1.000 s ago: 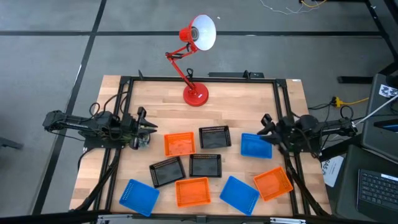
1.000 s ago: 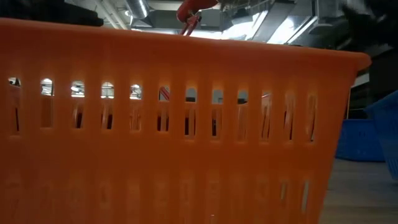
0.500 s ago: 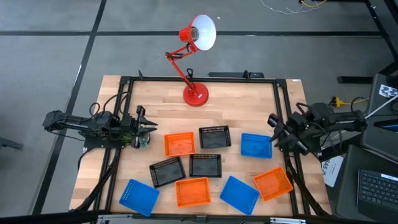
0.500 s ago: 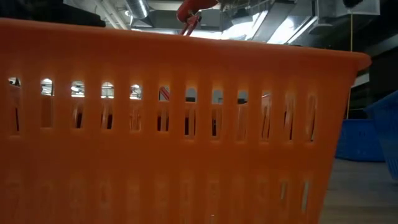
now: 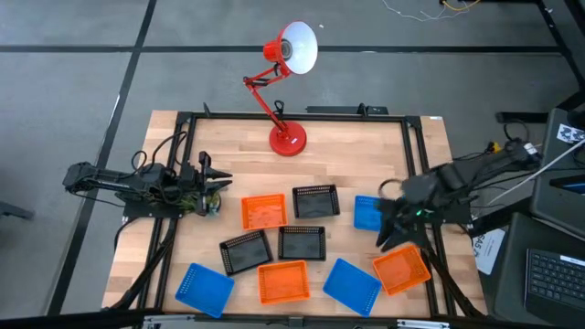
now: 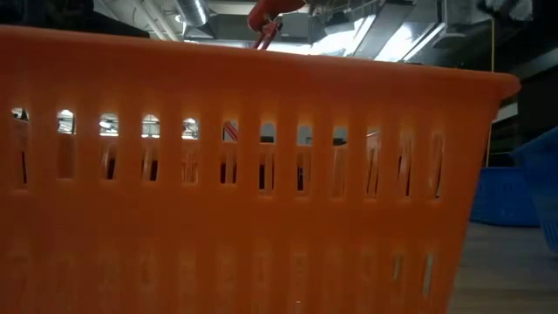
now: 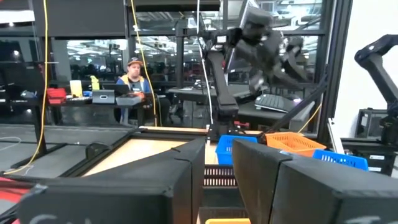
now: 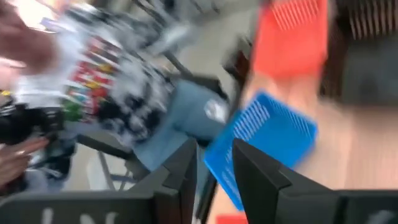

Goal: Stack baskets by color
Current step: Stack the bottom right blue bin on the top right blue bin

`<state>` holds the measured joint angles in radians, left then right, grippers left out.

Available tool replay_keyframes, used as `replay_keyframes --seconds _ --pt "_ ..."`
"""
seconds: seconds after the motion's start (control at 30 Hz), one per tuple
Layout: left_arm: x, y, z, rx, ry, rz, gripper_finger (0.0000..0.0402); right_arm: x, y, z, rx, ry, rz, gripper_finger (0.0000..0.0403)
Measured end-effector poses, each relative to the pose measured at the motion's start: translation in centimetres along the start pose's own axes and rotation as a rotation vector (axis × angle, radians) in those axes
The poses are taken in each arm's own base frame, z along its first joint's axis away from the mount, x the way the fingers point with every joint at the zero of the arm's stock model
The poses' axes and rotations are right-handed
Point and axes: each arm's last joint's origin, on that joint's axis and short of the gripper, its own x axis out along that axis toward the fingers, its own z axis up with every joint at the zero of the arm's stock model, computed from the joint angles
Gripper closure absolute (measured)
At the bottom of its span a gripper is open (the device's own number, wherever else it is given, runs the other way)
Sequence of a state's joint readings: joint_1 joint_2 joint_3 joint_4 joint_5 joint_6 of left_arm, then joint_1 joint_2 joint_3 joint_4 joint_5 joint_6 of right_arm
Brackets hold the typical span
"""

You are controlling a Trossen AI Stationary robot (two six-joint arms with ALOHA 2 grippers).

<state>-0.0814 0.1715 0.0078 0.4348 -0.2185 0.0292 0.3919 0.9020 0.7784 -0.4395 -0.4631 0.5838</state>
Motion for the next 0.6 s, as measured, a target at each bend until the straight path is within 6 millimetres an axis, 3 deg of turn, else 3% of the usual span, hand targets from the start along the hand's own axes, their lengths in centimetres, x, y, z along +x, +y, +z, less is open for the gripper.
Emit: replay_keyframes --seconds 0.17,0.33,0.6 --pt "0.0 0.0 0.0 0.007 0.000 0.001 0.0328 4.0 -1.3 -0.5 0.229 0.137 -0.101 0.0300" --pt "0.0 0.0 0.0 0.008 0.000 0.001 0.0328 6.8 -2.4 -0.4 0.435 0.209 -0.175 0.0300" --pt "0.0 0.0 0.0 0.007 0.000 0.001 0.0328 9.0 -0.8 3.4 0.416 0.226 -0.180 0.0300"
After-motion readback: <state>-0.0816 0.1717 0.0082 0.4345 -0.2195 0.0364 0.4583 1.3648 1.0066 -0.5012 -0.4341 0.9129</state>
